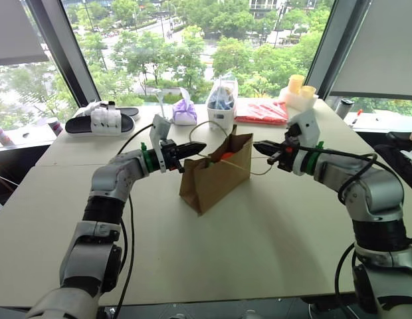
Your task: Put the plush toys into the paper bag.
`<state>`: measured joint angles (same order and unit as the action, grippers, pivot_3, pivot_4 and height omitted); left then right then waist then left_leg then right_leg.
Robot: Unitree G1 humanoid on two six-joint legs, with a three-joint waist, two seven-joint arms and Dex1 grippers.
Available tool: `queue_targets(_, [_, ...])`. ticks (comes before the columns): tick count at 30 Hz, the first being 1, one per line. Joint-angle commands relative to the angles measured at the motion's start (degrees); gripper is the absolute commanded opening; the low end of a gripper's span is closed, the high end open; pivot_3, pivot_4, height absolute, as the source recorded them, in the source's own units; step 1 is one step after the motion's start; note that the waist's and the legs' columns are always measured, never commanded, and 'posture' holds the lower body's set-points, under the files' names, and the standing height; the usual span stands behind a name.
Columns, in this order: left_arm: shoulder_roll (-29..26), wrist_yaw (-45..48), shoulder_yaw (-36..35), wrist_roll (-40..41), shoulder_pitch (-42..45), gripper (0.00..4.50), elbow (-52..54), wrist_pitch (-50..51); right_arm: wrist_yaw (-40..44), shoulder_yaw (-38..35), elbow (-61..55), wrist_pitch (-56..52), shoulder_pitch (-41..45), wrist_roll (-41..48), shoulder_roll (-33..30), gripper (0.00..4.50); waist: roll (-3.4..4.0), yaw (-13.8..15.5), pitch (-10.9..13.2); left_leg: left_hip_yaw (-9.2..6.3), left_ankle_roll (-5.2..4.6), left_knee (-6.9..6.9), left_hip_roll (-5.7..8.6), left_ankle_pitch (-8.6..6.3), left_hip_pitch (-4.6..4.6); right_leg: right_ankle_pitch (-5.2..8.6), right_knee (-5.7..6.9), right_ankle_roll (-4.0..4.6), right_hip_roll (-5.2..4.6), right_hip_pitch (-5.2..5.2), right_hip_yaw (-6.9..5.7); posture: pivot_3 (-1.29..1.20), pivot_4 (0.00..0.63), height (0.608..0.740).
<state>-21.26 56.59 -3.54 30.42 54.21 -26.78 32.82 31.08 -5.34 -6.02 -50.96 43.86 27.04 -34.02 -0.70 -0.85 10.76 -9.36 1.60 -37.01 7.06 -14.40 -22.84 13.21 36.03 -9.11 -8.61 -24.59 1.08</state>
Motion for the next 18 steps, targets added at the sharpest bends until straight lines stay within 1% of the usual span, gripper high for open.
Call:
queue_targets(1, [-2.2,0.3,-2.5,0.3,1.5,1.84,0.1,0.0,-0.5,-2.9,-2.3,1.2,2.3,1.1,0.1,0.60,0.00,0.0,0.0,-0.01,0.00,0.00,0.00,0.00,0.00,0.00,0.00,0.00,0.00,0.00,0.00,0.00,0.150,0.740])
queue_targets(2, [-3.1,0.9,-2.9,0.9,1.4,2.40,0.6,0.8,-0.5,-3.5,-3.3,0.6,2.5,2.1,0.2,0.93,0.00,0.0,0.0,-0.03,0.02,0.00,0.00,0.01,-0.02,0.00,0.00,0.00,0.00,0.00,-0.01,0.00,0.150,0.740])
queue_targets(5, [-4.9,1.4,-3.8,1.9,1.7,3.92,1.7,2.4,-0.7,-4.7,-5.4,-1.2,3.0,4.1,-0.1,2.38,0.00,-0.1,0.0,-0.02,0.06,0.01,-0.01,0.03,-0.07,0.00,0.00,0.00,0.00,-0.07,-0.01,0.00,0.150,0.740])
queue_targets(6, [-5.1,1.5,-4.0,2.0,1.7,4.46,1.9,2.7,-0.8,-4.9,-5.8,-1.6,3.0,4.5,-0.1,2.97,0.00,-0.1,0.0,-0.03,0.06,0.02,-0.01,0.03,-0.08,0.00,0.01,0.00,0.01,-0.08,-0.01,0.00,0.150,0.740])
queue_targets(7, [-5.8,2.1,-4.3,2.6,1.5,4.50,2.8,4.0,-0.5,-5.3,-6.6,-2.1,3.0,5.2,-0.4,3.52,0.00,-0.1,0.0,-0.03,0.06,0.01,-0.01,0.04,-0.08,0.00,0.01,0.00,0.01,-0.08,-0.01,0.00,0.150,0.740])
queue_targets(8, [-6.2,2.5,-4.5,3.1,1.3,4.50,3.5,4.9,-0.3,-5.5,-7.3,-2.5,3.0,5.7,-0.6,3.95,0.00,-0.1,0.0,-0.03,0.06,0.01,-0.01,0.03,-0.08,0.00,0.01,0.00,0.00,-0.08,-0.01,0.00,0.150,0.740])
queue_targets(9, [-7.0,3.1,-4.5,3.8,0.7,4.50,5.1,6.4,-0.2,-6.1,-8.0,-3.3,3.0,6.7,-0.9,4.48,0.00,-0.1,0.0,-0.03,0.06,0.00,-0.02,0.03,-0.10,0.00,0.01,0.00,0.00,-0.08,-0.01,0.00,0.150,0.740])
queue_targets(12, [-9.0,4.3,-4.2,4.9,-1.0,4.50,8.6,9.4,0.1,-7.3,-10.0,-4.8,2.8,8.8,-1.7,4.48,0.00,-0.1,0.0,-0.05,0.04,-0.02,-0.03,0.02,-0.13,0.00,0.01,0.00,0.00,-0.08,-0.01,0.00,0.150,0.740])
queue_targets(15, [-11.5,5.9,-3.4,6.1,-5.5,4.50,14.5,12.0,1.1,-9.9,-16.0,-6.9,0.5,13.0,-3.4,4.48,0.03,-0.1,0.0,-0.05,0.01,0.00,-0.04,0.00,-0.12,0.00,0.03,0.00,-0.01,-0.09,-0.01,0.00,0.150,0.740])
queue_targets(18, [-12.8,5.7,-1.9,3.6,-9.7,4.50,17.8,9.2,2.0,-11.2,-23.1,-7.6,-2.3,18.0,-3.8,4.48,0.03,-0.1,0.0,-0.07,0.00,0.03,-0.05,0.00,-0.12,0.00,0.03,0.00,0.00,-0.11,-0.01,0.00,0.150,0.740])
